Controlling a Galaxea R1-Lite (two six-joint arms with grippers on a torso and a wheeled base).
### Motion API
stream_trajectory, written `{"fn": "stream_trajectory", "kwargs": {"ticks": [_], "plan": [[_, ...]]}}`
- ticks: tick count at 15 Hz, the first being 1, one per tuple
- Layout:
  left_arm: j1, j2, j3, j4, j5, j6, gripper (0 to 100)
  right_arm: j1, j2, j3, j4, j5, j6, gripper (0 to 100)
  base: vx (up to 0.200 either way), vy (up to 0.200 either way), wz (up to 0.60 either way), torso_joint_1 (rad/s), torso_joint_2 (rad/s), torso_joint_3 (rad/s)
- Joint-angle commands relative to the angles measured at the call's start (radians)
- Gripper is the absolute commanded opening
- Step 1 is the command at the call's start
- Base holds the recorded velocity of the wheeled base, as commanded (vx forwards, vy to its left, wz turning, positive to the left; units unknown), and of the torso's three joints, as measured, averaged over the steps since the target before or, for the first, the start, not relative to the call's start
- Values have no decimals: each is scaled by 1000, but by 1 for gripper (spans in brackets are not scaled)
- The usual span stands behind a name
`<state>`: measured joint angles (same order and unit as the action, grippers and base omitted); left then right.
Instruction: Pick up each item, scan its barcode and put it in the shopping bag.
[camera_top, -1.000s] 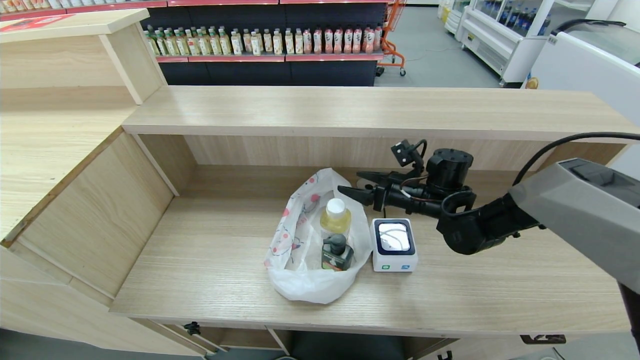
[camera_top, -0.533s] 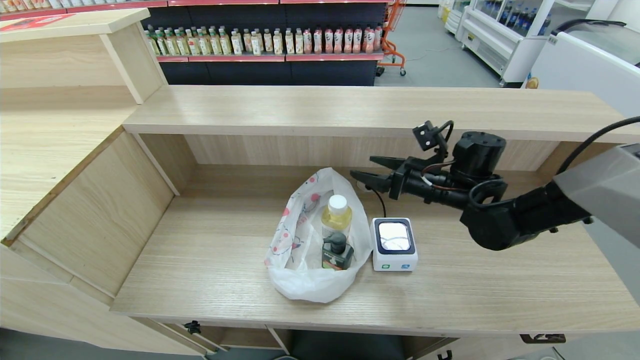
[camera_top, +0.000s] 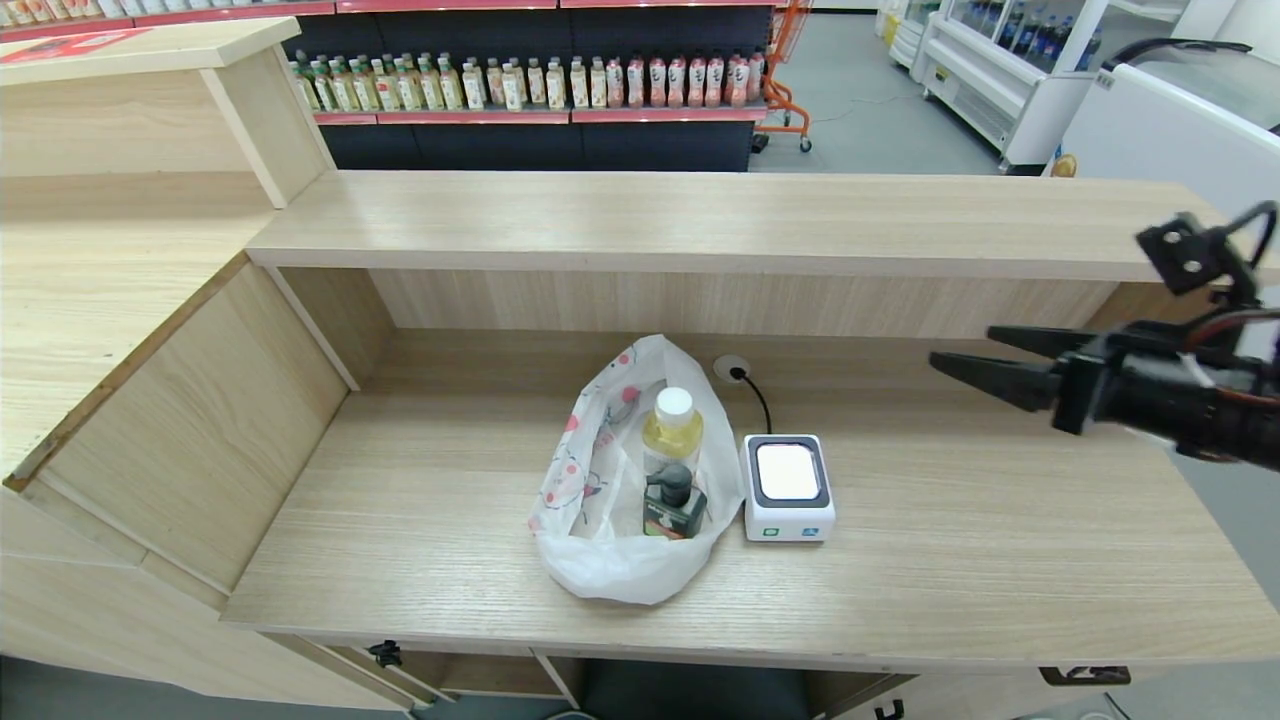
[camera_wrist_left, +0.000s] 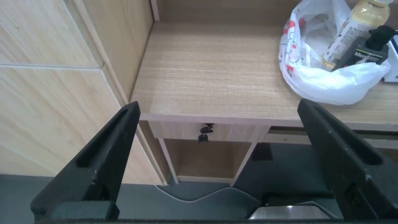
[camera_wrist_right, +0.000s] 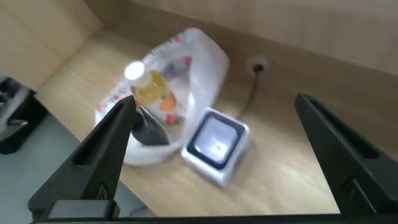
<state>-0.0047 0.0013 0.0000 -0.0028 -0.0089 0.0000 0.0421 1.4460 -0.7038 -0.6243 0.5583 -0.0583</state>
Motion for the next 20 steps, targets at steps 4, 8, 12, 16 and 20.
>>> {"fn": "stream_trajectory", "kwargs": {"ticks": [4,8,12,16,20], "plan": [[0,0,0,0,0,0,100,-139,-822,601,173,-294,-52,100,0,0,0,0,0,0],[0,0,0,0,0,0,100,-125,-1265,704,393,-293,-67,100,0,0,0,0,0,0],[0,0,0,0,0,0,100,-62,-1374,704,597,-442,-5,100,0,0,0,0,0,0],[0,0,0,0,0,0,100,-39,-1446,704,643,-445,-31,100,0,0,0,0,0,0],[0,0,0,0,0,0,100,-39,-1446,702,644,-446,-6,100,0,0,0,0,0,0]]}}
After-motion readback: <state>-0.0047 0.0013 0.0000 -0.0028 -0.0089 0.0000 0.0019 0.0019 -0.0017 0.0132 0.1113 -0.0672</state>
